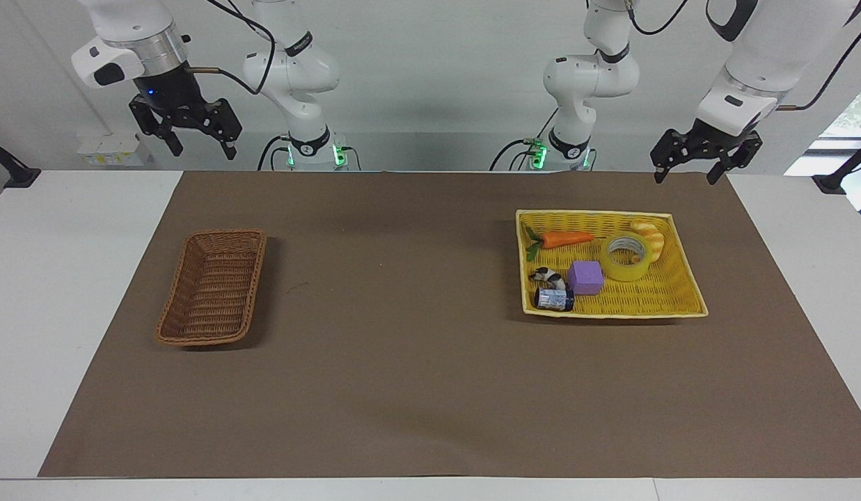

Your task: Move tape to another basket

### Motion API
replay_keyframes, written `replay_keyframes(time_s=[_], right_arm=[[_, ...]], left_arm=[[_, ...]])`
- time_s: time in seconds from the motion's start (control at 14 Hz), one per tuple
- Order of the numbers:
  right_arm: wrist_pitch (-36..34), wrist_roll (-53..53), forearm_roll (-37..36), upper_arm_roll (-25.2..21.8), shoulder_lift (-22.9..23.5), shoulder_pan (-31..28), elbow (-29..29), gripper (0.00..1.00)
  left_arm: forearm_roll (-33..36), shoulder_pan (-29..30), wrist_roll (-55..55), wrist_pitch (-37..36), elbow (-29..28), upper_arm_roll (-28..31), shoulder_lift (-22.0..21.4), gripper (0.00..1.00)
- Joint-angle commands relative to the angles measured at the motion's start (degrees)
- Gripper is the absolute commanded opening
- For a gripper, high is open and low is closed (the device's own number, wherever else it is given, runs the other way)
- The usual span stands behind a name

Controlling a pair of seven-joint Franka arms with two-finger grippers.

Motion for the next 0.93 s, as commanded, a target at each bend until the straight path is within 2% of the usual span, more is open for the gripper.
replay_keyframes(time_s=[0.0, 0.86], right_arm=[[-1.5, -0.3, 0.3, 0.3, 0.4, -0.5, 1.2, 1.0], [-1.5, -0.3, 0.3, 0.3, 0.4, -0.5, 1.2, 1.0]], left_arm=[[-0.8, 0.9, 2.5, -0.6, -2.4, 0.1, -1.6, 1.0], [-0.8, 1.1, 2.2, 0.4, -2.9, 0.1, -1.8, 1.0]])
